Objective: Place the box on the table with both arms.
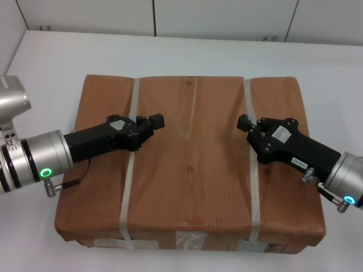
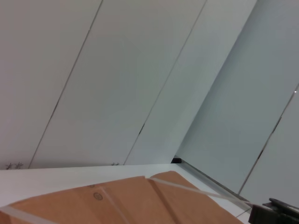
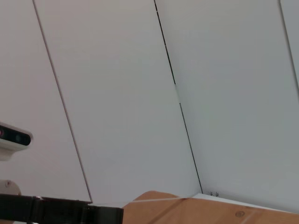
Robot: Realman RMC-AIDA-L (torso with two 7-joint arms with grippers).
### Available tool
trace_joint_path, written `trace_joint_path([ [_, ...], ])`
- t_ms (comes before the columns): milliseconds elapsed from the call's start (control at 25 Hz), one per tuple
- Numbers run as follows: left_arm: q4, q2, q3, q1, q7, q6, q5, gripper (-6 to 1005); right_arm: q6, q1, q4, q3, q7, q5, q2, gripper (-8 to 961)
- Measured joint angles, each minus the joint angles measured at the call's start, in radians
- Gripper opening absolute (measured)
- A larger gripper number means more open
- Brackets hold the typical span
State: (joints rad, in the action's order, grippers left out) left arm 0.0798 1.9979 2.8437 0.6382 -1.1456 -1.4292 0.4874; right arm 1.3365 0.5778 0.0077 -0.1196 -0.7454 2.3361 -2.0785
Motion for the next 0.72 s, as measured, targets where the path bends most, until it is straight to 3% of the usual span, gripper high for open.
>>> trace_joint_path([
  [720, 0.0, -0.002, -0.003, 0.0, 0.004, 0.003, 0.0, 8, 0.001, 0.003, 0.002, 0.0, 0.0, 0.001, 0.0, 39],
])
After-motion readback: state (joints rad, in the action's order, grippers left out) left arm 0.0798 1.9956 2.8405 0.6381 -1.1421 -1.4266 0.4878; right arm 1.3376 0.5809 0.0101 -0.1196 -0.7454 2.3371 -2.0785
